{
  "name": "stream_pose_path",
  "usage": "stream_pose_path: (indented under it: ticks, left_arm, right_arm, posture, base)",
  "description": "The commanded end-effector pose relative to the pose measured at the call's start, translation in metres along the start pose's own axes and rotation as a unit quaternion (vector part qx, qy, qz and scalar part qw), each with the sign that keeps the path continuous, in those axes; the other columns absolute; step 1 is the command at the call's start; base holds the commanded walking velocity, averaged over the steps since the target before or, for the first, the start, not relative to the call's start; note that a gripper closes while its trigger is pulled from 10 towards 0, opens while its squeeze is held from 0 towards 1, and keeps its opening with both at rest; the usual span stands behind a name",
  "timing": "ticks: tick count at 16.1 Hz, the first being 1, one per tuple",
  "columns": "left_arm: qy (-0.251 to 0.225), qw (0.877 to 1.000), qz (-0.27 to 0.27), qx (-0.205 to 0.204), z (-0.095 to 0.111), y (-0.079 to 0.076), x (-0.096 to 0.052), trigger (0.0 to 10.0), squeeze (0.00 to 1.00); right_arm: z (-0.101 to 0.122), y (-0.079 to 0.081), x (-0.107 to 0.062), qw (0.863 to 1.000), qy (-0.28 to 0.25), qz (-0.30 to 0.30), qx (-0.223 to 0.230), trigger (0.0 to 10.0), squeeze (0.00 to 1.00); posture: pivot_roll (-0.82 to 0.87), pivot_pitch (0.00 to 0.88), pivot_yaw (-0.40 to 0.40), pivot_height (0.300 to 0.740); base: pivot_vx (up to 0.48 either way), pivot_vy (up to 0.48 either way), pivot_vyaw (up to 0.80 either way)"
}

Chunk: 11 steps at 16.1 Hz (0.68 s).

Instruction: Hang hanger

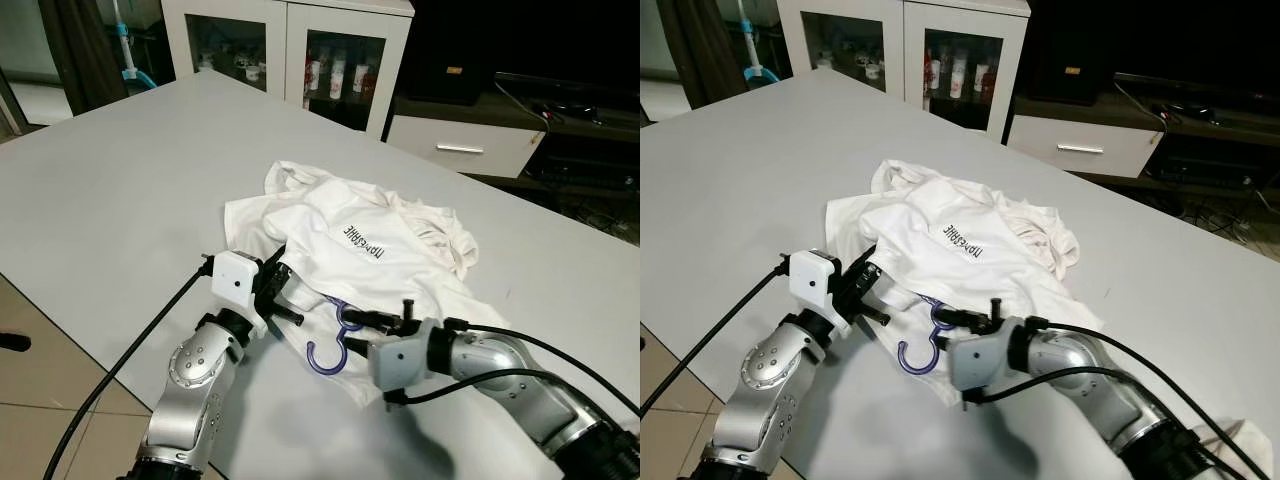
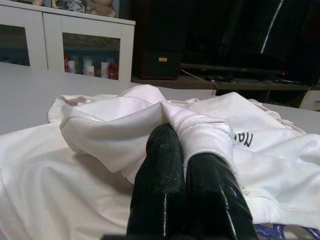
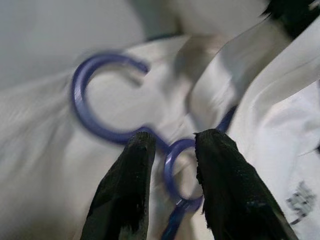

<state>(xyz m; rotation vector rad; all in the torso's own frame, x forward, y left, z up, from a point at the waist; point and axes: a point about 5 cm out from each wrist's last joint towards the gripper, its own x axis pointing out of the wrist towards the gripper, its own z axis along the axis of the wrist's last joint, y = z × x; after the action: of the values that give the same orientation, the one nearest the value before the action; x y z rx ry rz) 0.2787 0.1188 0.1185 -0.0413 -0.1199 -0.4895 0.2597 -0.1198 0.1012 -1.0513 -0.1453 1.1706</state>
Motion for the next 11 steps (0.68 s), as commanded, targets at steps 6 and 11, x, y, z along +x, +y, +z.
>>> stream_pose_path:
  ticks: [6, 11]
  left_arm:
    - [-0.002, 1.000, -0.002, 0.004, 0.003, -0.003, 0.002, 0.0, 0.00]
    - [-0.003, 1.000, -0.007, 0.002, 0.003, -0.006, 0.002, 0.0, 0.00]
  right_arm:
    - [-0.004, -0.002, 0.010, 0.999, -0.002, 0.037, -0.037, 10.0, 0.00]
    - [0.000, -0.002, 0.030, 0.998, -0.014, 0.023, -0.050, 10.0, 0.00]
  posture:
    - [0.09, 0.052, -0.078, 0.740]
    - [0.10, 0.050, -0.076, 0.740]
  base:
    - [0.000, 0.000, 0.00]
    - [0.000, 0.000, 0.00]
